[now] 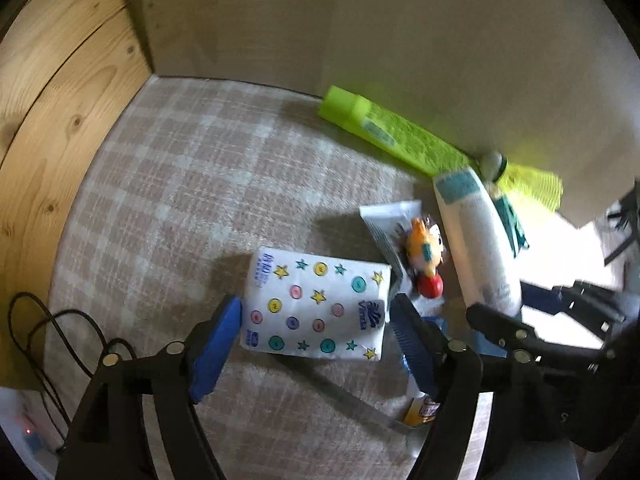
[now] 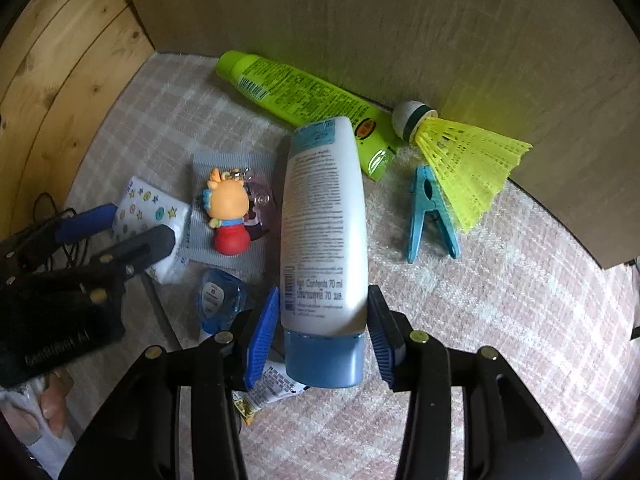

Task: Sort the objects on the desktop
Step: 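Grasp the patterned tissue pack with the left gripper while the right gripper grasps the lotion bottle, then carry the tissue pack and lotion bottle to the black bin and release them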

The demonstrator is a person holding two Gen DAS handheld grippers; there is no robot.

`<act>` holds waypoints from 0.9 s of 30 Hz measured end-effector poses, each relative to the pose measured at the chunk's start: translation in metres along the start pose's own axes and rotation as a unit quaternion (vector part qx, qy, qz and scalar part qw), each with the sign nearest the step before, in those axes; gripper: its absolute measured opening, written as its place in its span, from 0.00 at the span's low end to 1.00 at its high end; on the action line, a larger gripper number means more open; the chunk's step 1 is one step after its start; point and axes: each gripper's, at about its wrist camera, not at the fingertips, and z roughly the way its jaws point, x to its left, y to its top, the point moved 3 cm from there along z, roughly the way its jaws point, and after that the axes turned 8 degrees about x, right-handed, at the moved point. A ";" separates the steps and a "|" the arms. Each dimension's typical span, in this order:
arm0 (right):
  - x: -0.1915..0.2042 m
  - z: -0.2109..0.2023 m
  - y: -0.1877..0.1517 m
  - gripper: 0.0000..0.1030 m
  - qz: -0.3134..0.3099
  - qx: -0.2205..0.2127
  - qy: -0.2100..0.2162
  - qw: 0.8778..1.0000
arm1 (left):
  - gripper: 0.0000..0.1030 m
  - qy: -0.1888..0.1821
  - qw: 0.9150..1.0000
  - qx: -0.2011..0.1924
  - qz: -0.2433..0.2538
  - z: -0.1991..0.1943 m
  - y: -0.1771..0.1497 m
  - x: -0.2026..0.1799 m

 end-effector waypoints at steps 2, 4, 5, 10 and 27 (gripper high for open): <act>0.000 0.002 0.000 0.42 0.003 0.001 0.000 1.000 | 0.73 0.015 1.000 0.002 0.010 0.004 0.000 -0.004; -0.003 0.004 0.000 0.42 0.013 0.004 0.011 1.000 | 0.73 0.021 1.000 0.006 0.019 0.008 0.000 -0.007; -0.004 0.005 -0.001 0.42 0.016 0.006 0.015 1.000 | 0.74 0.019 1.000 0.008 0.021 0.010 0.000 -0.007; -0.015 0.004 -0.007 0.41 0.034 0.007 0.030 0.999 | 0.70 0.009 1.000 0.008 0.014 0.017 -0.003 -0.001; -0.045 -0.030 -0.090 0.41 0.088 -0.039 0.072 0.993 | 0.68 -0.006 0.999 -0.046 -0.001 -0.032 -0.064 -0.015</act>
